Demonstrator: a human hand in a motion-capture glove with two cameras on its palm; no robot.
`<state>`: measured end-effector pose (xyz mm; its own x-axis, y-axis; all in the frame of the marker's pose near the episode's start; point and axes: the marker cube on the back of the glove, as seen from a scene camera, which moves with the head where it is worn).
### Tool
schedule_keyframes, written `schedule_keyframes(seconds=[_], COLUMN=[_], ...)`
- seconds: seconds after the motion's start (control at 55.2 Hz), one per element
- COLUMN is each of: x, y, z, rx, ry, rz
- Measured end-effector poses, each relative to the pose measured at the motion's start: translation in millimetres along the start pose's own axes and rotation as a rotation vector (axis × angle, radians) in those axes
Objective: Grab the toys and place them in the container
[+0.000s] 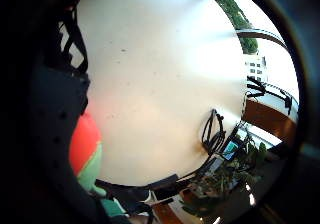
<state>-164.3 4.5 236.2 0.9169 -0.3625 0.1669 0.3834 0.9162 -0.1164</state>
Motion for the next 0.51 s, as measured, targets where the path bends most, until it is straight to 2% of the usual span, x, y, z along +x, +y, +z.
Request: schedule_keyframes(seconds=[0.091,0.326,0.434,0.507], x=[-5.3,-45.0,-83.9,-121.7], y=[-12.0,-28.0,-46.1,-61.9], z=[-45.5,-225.9,-295.7,-321.5], rx=[0.033,0.223,0.292,0.313], ry=[-0.009,0.081,0.171,0.175], rz=[0.021,-0.027,0.05,0.069])
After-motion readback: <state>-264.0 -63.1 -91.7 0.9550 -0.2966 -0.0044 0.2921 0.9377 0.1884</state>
